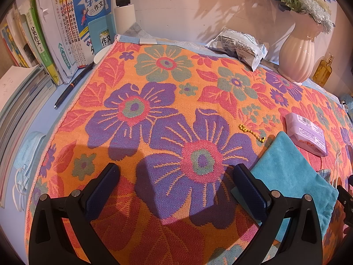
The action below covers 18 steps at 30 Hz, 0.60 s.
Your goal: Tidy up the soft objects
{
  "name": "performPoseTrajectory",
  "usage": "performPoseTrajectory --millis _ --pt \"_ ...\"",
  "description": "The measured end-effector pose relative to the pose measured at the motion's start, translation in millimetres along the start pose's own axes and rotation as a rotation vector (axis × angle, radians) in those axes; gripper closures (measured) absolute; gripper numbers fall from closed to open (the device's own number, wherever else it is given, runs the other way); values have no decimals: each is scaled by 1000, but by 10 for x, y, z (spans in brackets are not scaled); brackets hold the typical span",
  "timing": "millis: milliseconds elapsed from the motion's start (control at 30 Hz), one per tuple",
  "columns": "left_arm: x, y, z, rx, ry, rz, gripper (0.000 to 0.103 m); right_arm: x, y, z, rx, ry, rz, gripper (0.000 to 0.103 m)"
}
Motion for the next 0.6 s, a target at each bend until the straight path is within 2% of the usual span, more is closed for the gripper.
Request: performPoseTrajectory --millis 600 --pt "0 0 0 1 0 0 0 4 1 -1 0 4 8 0"
Point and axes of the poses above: each gripper's, at about its wrist camera, not at the fingertips, and y roughly against the way its jaws point, x to its left, z to its top, the point moved 2 cm from there along -y, roughly the way its jaws point, and after that the axes turned 4 degrees about -z, right-handed, at the moved point
